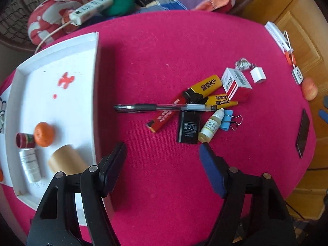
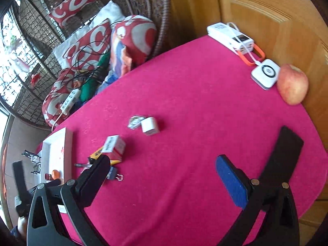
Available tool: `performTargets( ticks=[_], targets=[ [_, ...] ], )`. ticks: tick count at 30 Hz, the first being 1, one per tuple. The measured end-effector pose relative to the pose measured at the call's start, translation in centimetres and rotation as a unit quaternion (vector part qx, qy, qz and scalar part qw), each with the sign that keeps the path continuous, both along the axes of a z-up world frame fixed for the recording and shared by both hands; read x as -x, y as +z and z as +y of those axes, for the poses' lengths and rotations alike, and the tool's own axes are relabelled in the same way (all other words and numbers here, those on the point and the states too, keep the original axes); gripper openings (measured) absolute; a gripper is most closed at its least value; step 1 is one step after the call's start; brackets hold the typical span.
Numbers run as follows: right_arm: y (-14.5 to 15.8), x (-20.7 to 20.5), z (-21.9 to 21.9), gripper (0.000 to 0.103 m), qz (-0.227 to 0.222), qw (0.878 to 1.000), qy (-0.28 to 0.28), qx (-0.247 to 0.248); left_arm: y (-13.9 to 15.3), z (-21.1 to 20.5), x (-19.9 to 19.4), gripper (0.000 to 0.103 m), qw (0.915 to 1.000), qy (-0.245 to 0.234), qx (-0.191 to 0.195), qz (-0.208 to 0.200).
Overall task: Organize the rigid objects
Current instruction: 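Grasp the black charger with the left tool while the right tool grasps the white charger, then lift and carry the black charger with the left tool while the right tool carries the white charger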
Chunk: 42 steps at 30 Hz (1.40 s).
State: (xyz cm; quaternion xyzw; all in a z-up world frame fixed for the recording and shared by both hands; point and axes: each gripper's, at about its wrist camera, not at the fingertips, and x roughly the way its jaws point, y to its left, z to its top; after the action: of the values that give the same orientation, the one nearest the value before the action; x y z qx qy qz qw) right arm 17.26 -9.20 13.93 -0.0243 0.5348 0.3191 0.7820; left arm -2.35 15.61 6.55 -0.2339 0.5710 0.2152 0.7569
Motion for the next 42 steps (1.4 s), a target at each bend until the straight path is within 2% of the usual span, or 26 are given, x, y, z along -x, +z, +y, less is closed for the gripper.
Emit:
performTargets(
  ticks=[2, 3, 7, 15, 19, 24, 27, 29, 30, 36, 38, 39, 41, 42],
  targets=[
    [-0.2, -0.3, -0.8, 0.103, 0.001, 1.0, -0.005, 0.004, -0.9, -0.5, -0.9, 0.073, 0.9999, -0.009, 0.0, 0.006],
    [-0.5, -0.6, -1.3, 0.103, 0.005, 1.0, -0.009, 0.007, -1.3, -0.7, -1.4, 0.068, 0.9999, -0.014, 0.005, 0.006],
    [-1.2, -1.7, -2.4, 0.103, 0.018, 1.0, -0.016, 0.014, -2.7, -1.0, -3.0, 0.037, 0.9993, -0.028, 0.012, 0.02],
    [-1.7, -1.9, -2.1, 0.103, 0.023, 1.0, 0.005, 0.017, -4.3, -1.4, -4.7, 0.035, 0.9978, -0.046, 0.0, 0.048],
    [-2.1, -1.3, -0.2, 0.103, 0.03, 0.999, 0.043, 0.016, -4.7, -1.7, -5.7, 0.032, 0.9963, -0.066, -0.018, 0.052],
    [-3.2, -1.0, 4.7, 0.103, -0.002, 0.993, 0.107, 0.05, -4.4, -1.3, -5.3, 0.029, 0.9979, -0.052, 0.006, 0.039],
    [-4.2, -1.7, 7.3, 0.103, -0.03, 0.99, 0.113, 0.078, -4.4, -0.6, -4.0, 0.029, 0.9988, -0.028, 0.022, 0.035],
    [-5.0, -2.2, 9.1, 0.102, -0.025, 0.988, 0.13, 0.082, -4.3, -0.3, -3.4, 0.029, 0.999, -0.016, 0.028, 0.03],
    [-5.6, -2.5, 10.2, 0.1, -0.019, 0.986, 0.142, 0.084, -4.1, -0.2, -3.2, 0.029, 0.9991, -0.013, 0.027, 0.029],
    [-8.6, -2.5, 14.7, 0.07, -0.005, 0.974, 0.188, 0.126, -4.2, -0.4, -2.3, 0.029, 0.9991, -0.004, 0.03, 0.028],
    [-9.5, -2.3, 15.6, 0.054, -0.009, 0.969, 0.2, 0.145, -4.4, -0.4, -2.7, 0.029, 0.999, 0.001, 0.033, 0.029],
    [-10.1, -2.1, 16.0, 0.04, -0.01, 0.966, 0.206, 0.158, -4.5, -0.7, -2.2, 0.029, 0.9991, 0.001, 0.033, 0.028],
    [-9.9, -1.8, 16.1, 0.025, -0.028, 0.963, 0.212, 0.162, -4.6, -1.1, -1.0, 0.029, 0.9993, 0.0, 0.03, 0.024],
    [-9.6, -1.7, 15.8, 0.026, -0.02, 0.964, 0.217, 0.152, -4.5, -1.1, -0.8, 0.029, 0.9993, 0.0, 0.029, 0.022]
  ],
)
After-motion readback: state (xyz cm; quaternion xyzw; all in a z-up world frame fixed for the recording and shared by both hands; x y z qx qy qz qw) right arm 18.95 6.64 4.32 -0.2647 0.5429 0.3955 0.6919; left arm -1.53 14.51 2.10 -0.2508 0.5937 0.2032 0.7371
